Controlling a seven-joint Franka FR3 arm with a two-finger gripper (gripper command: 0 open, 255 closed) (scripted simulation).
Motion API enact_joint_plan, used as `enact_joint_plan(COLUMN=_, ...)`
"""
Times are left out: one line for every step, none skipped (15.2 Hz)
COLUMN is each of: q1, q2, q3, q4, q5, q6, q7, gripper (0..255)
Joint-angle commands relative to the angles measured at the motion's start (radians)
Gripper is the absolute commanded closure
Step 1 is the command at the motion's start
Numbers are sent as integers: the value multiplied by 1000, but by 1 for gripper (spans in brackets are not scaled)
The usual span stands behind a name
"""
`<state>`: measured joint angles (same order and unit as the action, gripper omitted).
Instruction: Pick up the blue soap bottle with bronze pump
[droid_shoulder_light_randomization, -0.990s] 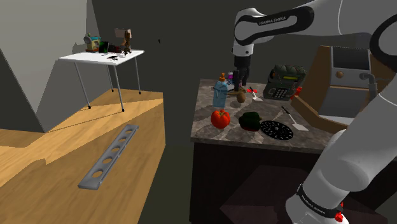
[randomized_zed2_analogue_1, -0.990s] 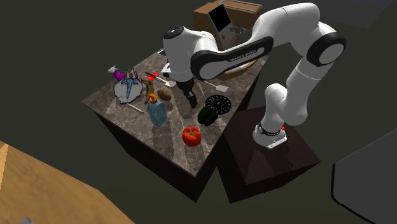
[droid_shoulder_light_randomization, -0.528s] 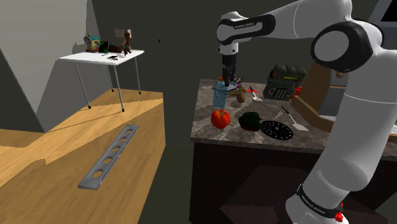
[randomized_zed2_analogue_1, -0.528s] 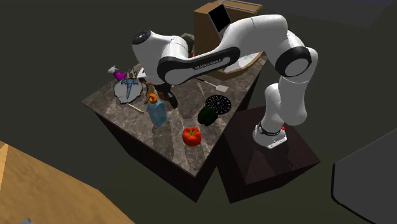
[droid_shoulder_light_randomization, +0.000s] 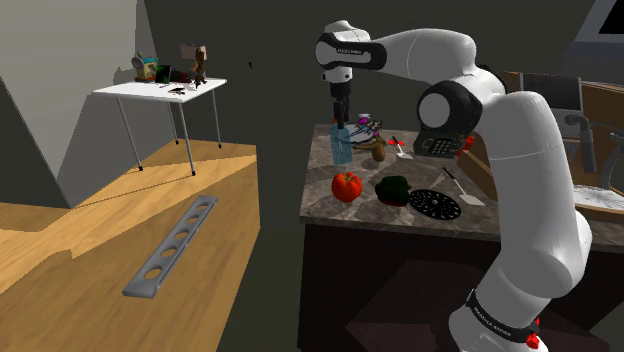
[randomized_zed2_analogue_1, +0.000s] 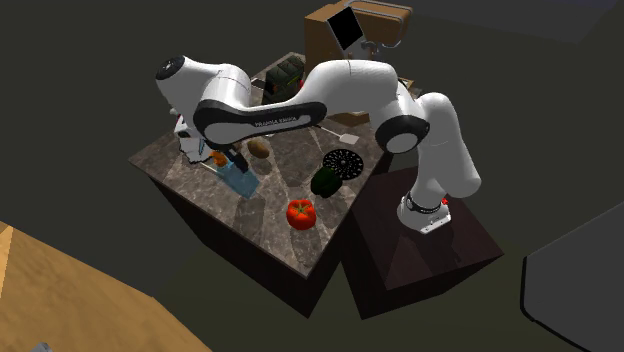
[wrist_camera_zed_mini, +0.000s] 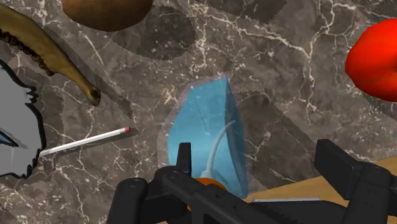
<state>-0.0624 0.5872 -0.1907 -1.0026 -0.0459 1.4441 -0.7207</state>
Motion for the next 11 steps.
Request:
enact_joint_plan(q1=-5, q2=56, q3=6, q4=56, q5=4, q6=-17, q7=-16, gripper=0)
enact_joint_plan(q1=-3, q2=50, q3=6, q4=31, q5=3, q6=0, q7=-14, gripper=0)
enact_joint_plan(q1=-2, q2=44, q3=7, q4=9, q5=3, q6=18, q7=-12, gripper=0)
enact_joint_plan(q1=-1, q2=39, q3=7, q4=-13, q5=2, q6=34, q7=-10, gripper=0)
enact_joint_plan(q1=0, q2=35, q3=8, q4=-33, q5=1, q6=50, q7=-8, gripper=0)
enact_joint_plan(q1=2, q2=32, q3=8, q4=-53, q5=1, q6=66, q7=-7, gripper=0)
enact_joint_plan(q1=4, q2=27, q3=7, q4=-82, q5=1, q6=90, q7=-4, gripper=0)
enact_joint_plan(q1=4, q2=27, q3=7, q4=-82, q5=1, q6=90, q7=-4, gripper=0)
enact_joint_plan(q1=5, q2=27, q3=6, q4=-82, q5=1, q6=90, q7=-5, gripper=0)
enact_joint_plan(q1=5, q2=-27, q3=1, q4=-182, q5=-5, q6=138, q7=-10, gripper=255)
enact_joint_plan(q1=6, q2=-62, q3=-1, q4=-224, q5=-9, q6=145, q7=-12, gripper=255)
